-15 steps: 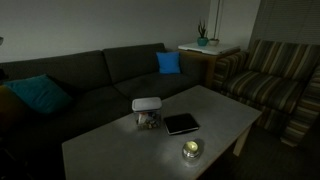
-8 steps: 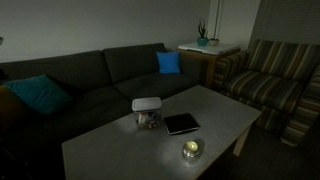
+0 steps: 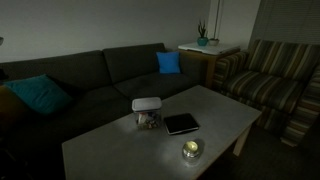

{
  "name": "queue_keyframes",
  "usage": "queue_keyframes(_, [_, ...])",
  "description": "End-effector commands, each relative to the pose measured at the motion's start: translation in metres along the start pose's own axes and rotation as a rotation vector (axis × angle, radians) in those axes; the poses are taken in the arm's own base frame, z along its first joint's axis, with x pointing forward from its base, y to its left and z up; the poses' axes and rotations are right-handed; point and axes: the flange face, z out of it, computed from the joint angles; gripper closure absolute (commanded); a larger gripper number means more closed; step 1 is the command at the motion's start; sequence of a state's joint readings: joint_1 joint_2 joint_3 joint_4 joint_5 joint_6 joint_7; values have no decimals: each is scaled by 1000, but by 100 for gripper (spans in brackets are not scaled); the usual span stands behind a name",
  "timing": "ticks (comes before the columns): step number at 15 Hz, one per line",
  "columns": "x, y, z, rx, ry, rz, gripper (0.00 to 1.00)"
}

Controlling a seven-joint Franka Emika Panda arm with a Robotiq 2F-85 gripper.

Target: Take the lid off the storage container and put it on the table

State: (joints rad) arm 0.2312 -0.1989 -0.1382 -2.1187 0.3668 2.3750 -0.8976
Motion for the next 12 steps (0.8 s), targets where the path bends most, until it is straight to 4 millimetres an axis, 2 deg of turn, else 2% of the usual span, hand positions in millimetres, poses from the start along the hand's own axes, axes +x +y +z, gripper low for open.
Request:
queue_keyframes(1, [3,8,38,28,-48,34,0])
queue_keyframes(9, [-5,38,153,63,-189,26,0])
queue_keyframes(11, [-7,46,176,45,-209,28,0])
queue_keyframes(12, [-9,50,180,45,-224,36,0])
